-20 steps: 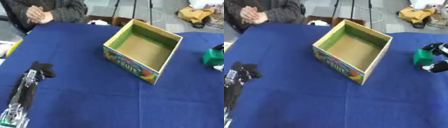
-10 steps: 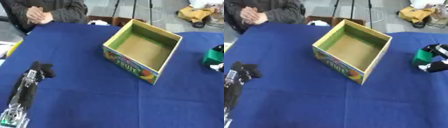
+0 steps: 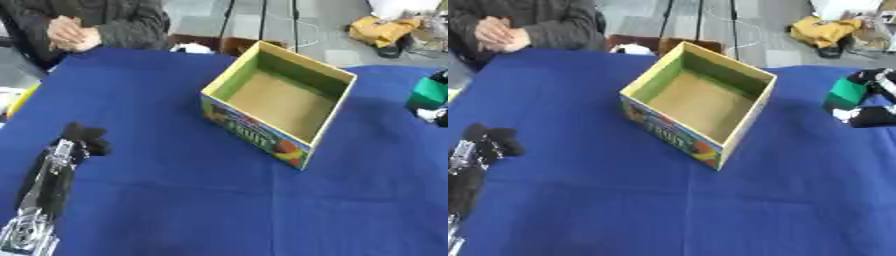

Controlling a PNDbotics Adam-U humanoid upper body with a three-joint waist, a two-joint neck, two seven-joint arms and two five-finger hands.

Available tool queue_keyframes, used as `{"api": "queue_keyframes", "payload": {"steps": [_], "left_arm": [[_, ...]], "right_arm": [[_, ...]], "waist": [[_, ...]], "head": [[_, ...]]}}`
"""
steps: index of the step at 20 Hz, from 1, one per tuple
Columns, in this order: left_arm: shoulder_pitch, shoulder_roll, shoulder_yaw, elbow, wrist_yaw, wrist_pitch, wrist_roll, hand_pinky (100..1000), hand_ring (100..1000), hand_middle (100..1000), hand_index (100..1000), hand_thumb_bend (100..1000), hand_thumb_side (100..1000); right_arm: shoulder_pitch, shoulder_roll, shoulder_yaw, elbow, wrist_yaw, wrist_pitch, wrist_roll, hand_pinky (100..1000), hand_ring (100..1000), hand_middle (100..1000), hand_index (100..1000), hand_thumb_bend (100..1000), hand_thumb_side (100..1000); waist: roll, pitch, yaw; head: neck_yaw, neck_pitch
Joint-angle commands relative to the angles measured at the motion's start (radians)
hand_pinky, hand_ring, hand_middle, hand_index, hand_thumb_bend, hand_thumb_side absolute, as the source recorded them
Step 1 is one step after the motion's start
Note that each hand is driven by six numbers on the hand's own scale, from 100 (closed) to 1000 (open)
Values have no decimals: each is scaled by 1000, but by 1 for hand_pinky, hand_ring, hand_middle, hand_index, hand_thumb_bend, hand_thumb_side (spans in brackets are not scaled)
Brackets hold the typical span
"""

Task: Pick up objects on the table and place them in the box.

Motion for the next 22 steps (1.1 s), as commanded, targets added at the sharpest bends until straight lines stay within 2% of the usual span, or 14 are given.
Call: {"api": "queue_keyframes", "payload": {"steps": [1, 6, 11, 14, 17, 19, 22], "left_arm": [[-4, 20, 0, -17, 0, -1, -6, 688, 576, 521, 712, 444, 978], [-12, 12, -9, -17, 5, 0, -13, 688, 575, 521, 712, 446, 973], [-32, -4, -24, -19, 13, 1, -29, 689, 575, 521, 712, 448, 970], [-42, -12, -31, -20, 17, 2, -37, 689, 575, 521, 712, 448, 970], [-44, -14, -32, -20, 19, 2, -39, 690, 575, 521, 712, 448, 972], [-45, -15, -33, -20, 19, 3, -40, 690, 575, 521, 712, 449, 972], [-47, -16, -35, -20, 19, 3, -42, 690, 575, 520, 712, 450, 971]], "right_arm": [[-48, 5, 20, -68, -30, -5, 13, 698, 521, 333, 496, 100, 301], [-113, 98, 65, -65, -4, -8, 68, 710, 530, 341, 503, 100, 318], [-147, 189, 85, -5, 78, -18, 102, 719, 539, 348, 508, 100, 320], [-155, 218, 84, 28, 131, -26, 101, 725, 552, 370, 527, 100, 328], [-157, 234, 86, 45, 173, -40, 96, 742, 588, 452, 598, 100, 349], [-157, 239, 91, 46, 200, -53, 97, 761, 621, 504, 647, 100, 404], [-154, 241, 99, 48, 242, -72, 113, 797, 690, 590, 697, 251, 435]], "waist": [[-1, -27, 7], [-5, -37, 39], [-5, -35, 82], [-6, -31, 109], [-7, -27, 121], [-8, -25, 120], [-9, -25, 116]], "head": [[-1, 0], [-9, -4], [-22, -14], [-30, -18], [-33, -17], [-34, -16], [-34, -16]]}}
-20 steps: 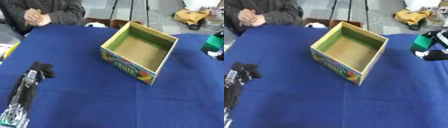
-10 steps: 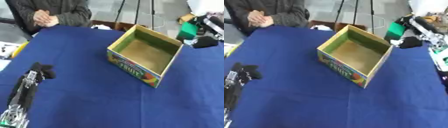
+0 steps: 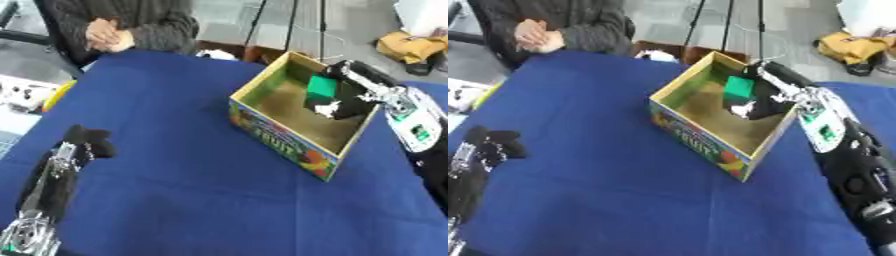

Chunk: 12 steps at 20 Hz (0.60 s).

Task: Pick up objects on the table and place them in the box.

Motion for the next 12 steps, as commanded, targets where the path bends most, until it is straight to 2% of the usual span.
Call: {"api": "queue_keyframes", "payload": {"steps": [1, 6, 8, 12], "left_arm": [[-16, 4, -4, -20, 5, -1, -4, 690, 575, 520, 712, 451, 970], [-15, 4, -3, -19, 4, 0, -3, 689, 574, 520, 711, 453, 970], [-15, 4, -3, -19, 4, 0, -2, 689, 574, 520, 711, 454, 969], [-14, 5, -2, -18, 3, 0, -1, 689, 573, 520, 711, 454, 969]], "right_arm": [[-22, -11, 4, -6, 46, -20, 19, 803, 698, 601, 702, 273, 433], [-17, -9, 5, -4, 78, -27, 52, 826, 732, 636, 722, 383, 403], [-15, -9, 6, -6, 85, -28, 60, 835, 748, 660, 736, 479, 378], [-13, -12, 6, -12, 92, -28, 61, 840, 755, 681, 748, 505, 390]], "waist": [[2, -17, -3], [2, -20, -11], [1, -21, -14], [-1, -22, -19]], "head": [[-2, -9], [0, -11], [2, -11], [4, -13]]}}
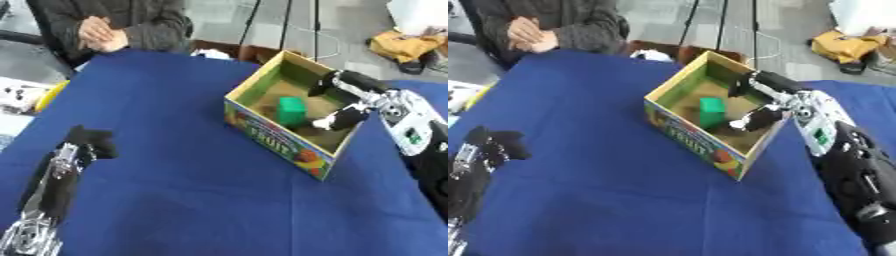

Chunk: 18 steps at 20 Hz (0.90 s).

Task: Pick up objects on the table and place them in the box.

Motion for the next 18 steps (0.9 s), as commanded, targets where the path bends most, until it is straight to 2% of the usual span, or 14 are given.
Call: {"api": "queue_keyframes", "payload": {"steps": [1, 5, 8, 13, 15, 18], "left_arm": [[-13, 13, 3, -18, 3, 0, 0, 689, 573, 519, 711, 455, 969], [-11, 14, 5, -17, 3, 1, 2, 689, 573, 519, 711, 457, 968], [-6, 16, 9, -15, 2, 2, 6, 689, 574, 518, 710, 457, 968], [8, 18, 17, -11, -1, 3, 16, 688, 574, 518, 709, 457, 971], [19, 20, 23, -8, -3, 4, 22, 688, 574, 518, 710, 457, 973], [30, 22, 33, -6, -6, 4, 32, 689, 575, 519, 709, 456, 973]], "right_arm": [[-15, -16, 0, -21, 7, -1, 0, 842, 757, 689, 753, 506, 400], [-16, -28, -4, -48, -16, -2, -18, 840, 748, 692, 761, 491, 423], [-13, -50, -11, -101, -85, -5, -49, 824, 710, 669, 751, 482, 422], [34, -128, -15, -226, -297, 23, -115, 789, 663, 666, 763, 480, 437], [81, -181, -12, -282, -396, 37, -118, 734, 632, 667, 770, 458, 458], [166, -252, -9, -373, -535, 59, -98, 712, 627, 679, 784, 457, 460]], "waist": [[3, -22, -3], [2, -25, -9], [2, -30, -24], [8, -36, -69], [13, -39, -96], [22, -41, -135]], "head": [[4, -12], [9, -12], [20, -7], [45, 1], [64, 3], [91, 7]]}}
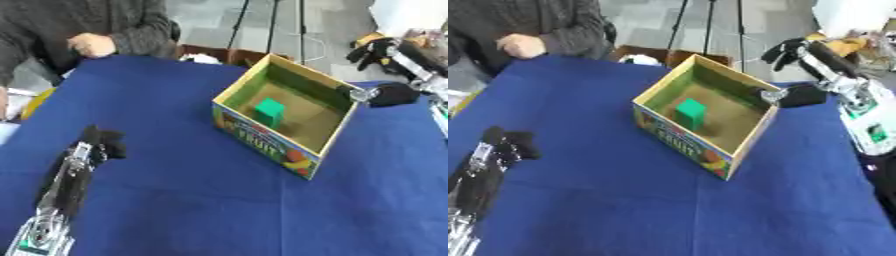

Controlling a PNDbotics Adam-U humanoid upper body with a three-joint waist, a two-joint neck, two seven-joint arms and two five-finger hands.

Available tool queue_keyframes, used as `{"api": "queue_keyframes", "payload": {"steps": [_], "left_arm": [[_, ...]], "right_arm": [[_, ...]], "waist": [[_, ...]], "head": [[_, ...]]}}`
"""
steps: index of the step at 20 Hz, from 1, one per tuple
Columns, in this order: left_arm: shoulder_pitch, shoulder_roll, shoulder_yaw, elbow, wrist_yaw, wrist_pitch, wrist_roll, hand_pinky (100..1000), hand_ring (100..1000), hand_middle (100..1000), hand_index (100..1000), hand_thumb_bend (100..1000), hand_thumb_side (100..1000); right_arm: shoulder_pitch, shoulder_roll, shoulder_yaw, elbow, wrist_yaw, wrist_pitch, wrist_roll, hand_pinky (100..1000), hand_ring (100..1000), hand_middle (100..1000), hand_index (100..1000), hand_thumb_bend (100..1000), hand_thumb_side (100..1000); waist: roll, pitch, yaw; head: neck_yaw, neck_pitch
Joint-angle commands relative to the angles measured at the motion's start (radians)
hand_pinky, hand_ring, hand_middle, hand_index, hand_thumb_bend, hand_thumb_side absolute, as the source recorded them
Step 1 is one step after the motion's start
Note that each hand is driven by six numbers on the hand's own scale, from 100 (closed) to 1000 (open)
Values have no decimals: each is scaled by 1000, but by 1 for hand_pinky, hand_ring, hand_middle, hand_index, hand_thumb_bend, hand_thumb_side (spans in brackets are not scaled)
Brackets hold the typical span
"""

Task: Pick up objects on the table and place them in the box.

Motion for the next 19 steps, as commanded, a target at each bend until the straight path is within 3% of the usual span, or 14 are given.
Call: {"api": "queue_keyframes", "payload": {"steps": [1, 8, 15, 19], "left_arm": [[4, 22, 22, -9, -3, -2, 15, 689, 575, 520, 710, 456, 973], [14, 13, 36, -4, -3, -2, 34, 689, 578, 529, 711, 456, 975], [17, 7, 33, -2, -3, -2, 31, 688, 575, 524, 711, 454, 977], [21, 7, 33, 0, -3, -3, 31, 689, 575, 525, 711, 454, 978]], "right_arm": [[50, -100, -8, -116, -140, 24, 11, 698, 620, 680, 790, 462, 459], [236, -148, -66, -262, -389, 111, -11, 645, 597, 692, 814, 463, 467], [310, -112, -103, -285, -515, 168, -48, 617, 570, 667, 810, 469, 463], [327, -100, -106, -295, -536, 182, -55, 614, 568, 665, 811, 466, 464]], "waist": [[8, -23, -23], [31, -23, -88], [43, -25, -114], [45, -27, -115]], "head": [[28, 7], [54, 20], [57, 29], [58, 33]]}}
